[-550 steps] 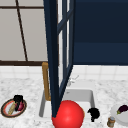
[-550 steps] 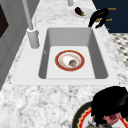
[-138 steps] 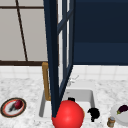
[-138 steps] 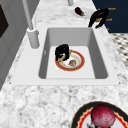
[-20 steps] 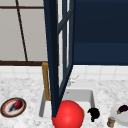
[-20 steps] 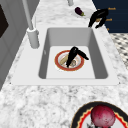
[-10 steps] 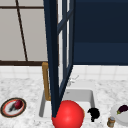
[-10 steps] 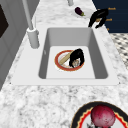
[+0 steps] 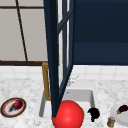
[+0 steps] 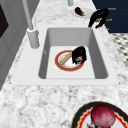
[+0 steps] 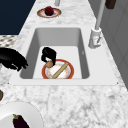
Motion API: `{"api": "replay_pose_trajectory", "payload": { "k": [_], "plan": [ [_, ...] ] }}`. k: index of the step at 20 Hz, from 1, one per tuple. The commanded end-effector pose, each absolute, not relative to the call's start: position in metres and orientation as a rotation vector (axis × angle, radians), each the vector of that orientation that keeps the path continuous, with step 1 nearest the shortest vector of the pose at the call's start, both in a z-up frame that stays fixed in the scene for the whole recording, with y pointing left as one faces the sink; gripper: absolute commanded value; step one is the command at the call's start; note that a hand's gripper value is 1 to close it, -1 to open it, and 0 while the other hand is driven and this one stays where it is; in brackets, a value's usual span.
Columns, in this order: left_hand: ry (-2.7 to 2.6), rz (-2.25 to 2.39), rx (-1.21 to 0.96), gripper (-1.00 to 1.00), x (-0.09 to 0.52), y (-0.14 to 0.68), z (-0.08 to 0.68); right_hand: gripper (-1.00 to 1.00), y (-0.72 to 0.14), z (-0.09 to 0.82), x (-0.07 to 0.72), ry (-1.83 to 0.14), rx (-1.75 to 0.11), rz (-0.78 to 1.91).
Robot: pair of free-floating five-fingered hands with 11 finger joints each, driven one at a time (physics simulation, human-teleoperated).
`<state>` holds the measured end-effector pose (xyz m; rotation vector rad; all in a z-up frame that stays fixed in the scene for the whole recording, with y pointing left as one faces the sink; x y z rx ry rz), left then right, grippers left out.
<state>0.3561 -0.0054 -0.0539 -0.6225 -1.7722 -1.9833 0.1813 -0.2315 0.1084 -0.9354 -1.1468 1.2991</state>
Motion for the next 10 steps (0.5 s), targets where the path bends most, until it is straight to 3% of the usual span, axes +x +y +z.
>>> {"api": "replay_pose_trajectory", "payload": {
  "k": [1, 10],
  "plan": [
    [-1.786, -2.015, -0.649, 1.00, 0.356, 0.004, -0.023, 0.00, -0.232, 0.108, 0.181, -1.147, -0.935, 1.299],
    [-1.804, -2.005, -0.603, 1.00, 0.354, 0.052, 0.043, 0.00, -0.232, 0.108, 0.181, -1.147, -0.935, 1.299]
  ]
}}
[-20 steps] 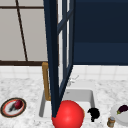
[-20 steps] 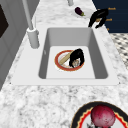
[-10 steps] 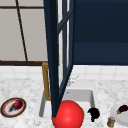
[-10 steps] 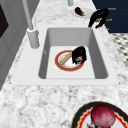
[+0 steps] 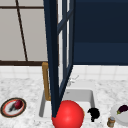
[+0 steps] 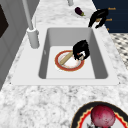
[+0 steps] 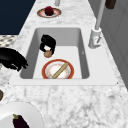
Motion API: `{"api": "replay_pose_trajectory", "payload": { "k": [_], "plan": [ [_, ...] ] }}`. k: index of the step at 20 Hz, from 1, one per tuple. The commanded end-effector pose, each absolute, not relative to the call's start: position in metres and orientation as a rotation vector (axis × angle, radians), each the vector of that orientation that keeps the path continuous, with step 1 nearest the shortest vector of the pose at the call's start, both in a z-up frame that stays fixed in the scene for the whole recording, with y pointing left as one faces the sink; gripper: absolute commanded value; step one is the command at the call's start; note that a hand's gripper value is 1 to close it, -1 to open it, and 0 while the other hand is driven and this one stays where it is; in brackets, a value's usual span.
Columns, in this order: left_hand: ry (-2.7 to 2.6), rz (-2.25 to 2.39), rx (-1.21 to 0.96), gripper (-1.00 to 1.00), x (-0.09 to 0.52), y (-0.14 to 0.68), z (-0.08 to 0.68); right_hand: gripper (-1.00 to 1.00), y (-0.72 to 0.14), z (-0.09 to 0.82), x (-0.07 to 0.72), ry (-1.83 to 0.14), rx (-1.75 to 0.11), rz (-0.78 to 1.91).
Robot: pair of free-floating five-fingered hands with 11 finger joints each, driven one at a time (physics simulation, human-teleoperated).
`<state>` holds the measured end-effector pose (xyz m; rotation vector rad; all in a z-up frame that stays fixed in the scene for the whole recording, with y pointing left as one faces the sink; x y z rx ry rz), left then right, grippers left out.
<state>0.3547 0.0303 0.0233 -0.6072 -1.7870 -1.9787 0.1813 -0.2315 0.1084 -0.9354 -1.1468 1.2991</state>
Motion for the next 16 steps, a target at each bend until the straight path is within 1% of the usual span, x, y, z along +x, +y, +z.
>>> {"api": "replay_pose_trajectory", "payload": {
  "k": [1, 16],
  "plan": [
    [-1.803, -1.999, -0.604, 1.00, 0.353, 0.059, 0.049, 0.00, -0.232, 0.108, 0.181, -1.147, -0.935, 1.299],
    [-1.807, -1.971, -0.628, 1.00, 0.354, 0.149, 0.158, 0.00, -0.232, 0.108, 0.181, -1.147, -0.935, 1.299]
  ]
}}
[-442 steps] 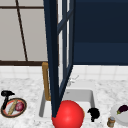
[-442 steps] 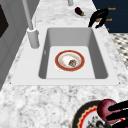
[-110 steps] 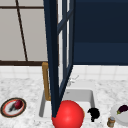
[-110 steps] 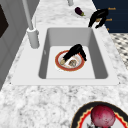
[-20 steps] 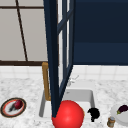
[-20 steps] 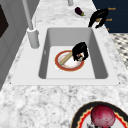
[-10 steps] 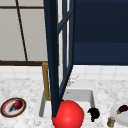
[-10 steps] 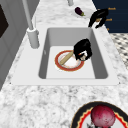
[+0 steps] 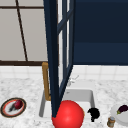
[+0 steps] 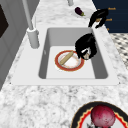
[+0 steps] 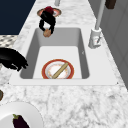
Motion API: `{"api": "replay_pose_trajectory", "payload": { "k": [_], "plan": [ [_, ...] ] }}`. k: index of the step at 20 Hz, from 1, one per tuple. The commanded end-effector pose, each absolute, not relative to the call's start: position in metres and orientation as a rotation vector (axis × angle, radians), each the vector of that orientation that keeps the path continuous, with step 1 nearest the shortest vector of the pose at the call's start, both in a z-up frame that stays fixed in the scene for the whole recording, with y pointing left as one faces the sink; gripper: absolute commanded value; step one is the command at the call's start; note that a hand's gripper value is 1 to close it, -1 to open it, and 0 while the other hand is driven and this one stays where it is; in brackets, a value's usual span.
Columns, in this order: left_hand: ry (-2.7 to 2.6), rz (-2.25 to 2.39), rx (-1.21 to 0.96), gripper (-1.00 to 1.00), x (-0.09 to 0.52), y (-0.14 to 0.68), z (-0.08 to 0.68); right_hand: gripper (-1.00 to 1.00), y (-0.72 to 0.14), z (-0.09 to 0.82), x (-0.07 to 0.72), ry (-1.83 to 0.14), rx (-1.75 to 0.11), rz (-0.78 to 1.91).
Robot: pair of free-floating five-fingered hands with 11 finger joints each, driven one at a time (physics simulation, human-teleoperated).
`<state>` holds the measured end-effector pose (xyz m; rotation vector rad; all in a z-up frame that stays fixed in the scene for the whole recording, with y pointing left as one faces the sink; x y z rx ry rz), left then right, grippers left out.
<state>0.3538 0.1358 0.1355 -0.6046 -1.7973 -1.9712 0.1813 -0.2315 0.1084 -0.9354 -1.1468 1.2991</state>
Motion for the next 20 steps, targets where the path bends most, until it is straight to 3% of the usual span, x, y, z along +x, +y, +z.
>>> {"api": "replay_pose_trajectory", "payload": {
  "k": [1, 20],
  "plan": [
    [-1.809, -1.968, -0.630, 1.00, 0.354, 0.153, 0.166, 0.00, -0.232, 0.108, 0.181, -1.147, -0.935, 1.299],
    [-1.826, -1.928, -0.667, 1.00, 0.353, 0.250, 0.299, 0.00, -0.232, 0.108, 0.181, -1.147, -0.935, 1.299]
  ]
}}
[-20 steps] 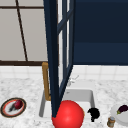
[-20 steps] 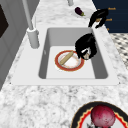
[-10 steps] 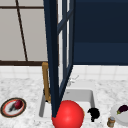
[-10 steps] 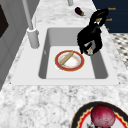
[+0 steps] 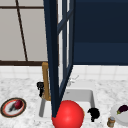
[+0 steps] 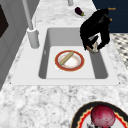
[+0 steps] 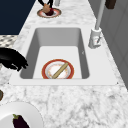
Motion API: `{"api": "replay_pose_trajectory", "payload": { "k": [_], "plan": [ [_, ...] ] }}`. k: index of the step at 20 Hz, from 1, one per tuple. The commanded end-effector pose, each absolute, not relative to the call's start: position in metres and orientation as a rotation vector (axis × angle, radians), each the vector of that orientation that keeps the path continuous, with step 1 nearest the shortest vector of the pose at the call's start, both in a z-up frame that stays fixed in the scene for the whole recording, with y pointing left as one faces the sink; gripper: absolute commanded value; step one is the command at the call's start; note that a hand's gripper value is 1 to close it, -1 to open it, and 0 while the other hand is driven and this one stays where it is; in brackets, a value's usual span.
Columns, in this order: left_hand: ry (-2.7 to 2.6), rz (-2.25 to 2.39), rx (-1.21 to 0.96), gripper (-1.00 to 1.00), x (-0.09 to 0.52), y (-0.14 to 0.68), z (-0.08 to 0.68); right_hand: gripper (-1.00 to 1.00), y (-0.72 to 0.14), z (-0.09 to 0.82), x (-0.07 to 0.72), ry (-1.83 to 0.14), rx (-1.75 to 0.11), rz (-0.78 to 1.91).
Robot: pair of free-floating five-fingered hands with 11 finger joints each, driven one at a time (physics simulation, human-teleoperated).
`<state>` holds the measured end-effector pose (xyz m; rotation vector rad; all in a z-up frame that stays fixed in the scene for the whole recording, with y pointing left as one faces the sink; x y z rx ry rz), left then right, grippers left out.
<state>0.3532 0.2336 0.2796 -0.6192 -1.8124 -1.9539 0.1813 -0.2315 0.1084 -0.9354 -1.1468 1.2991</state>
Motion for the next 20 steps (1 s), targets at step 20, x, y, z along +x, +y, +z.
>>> {"api": "replay_pose_trajectory", "payload": {
  "k": [20],
  "plan": [
    [-1.838, -1.874, -0.680, 1.00, 0.305, 0.384, 0.384, 0.00, -0.232, 0.108, 0.181, -1.147, -0.935, 1.299]
  ]
}}
